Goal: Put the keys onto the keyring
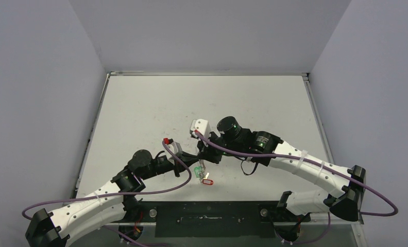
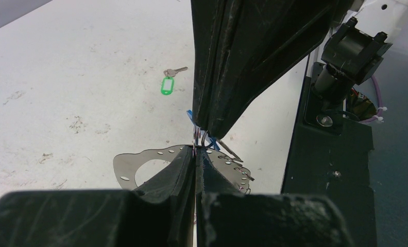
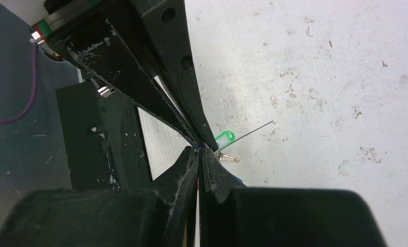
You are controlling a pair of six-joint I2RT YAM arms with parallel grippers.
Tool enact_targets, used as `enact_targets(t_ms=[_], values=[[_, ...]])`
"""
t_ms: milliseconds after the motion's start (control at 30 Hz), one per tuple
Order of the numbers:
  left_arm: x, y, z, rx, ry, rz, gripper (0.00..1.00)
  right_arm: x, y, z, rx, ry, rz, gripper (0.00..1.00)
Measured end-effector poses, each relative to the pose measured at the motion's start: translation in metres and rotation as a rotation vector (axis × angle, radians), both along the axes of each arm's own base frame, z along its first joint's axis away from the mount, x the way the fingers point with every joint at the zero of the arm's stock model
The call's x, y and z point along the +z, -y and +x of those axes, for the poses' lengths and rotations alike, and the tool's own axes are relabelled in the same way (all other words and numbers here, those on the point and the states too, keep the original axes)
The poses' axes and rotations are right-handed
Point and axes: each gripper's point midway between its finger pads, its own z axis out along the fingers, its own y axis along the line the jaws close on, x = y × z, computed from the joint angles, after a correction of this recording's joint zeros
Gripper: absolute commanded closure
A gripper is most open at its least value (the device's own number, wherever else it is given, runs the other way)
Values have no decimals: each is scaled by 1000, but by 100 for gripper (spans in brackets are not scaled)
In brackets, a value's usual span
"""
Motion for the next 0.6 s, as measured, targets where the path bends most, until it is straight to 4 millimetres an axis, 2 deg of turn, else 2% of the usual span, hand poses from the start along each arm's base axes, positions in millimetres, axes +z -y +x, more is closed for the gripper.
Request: enact_targets(t_ms=[600], values=[[-3, -1, 0, 1, -7, 9, 100, -10, 2, 12, -56, 18, -50, 100]])
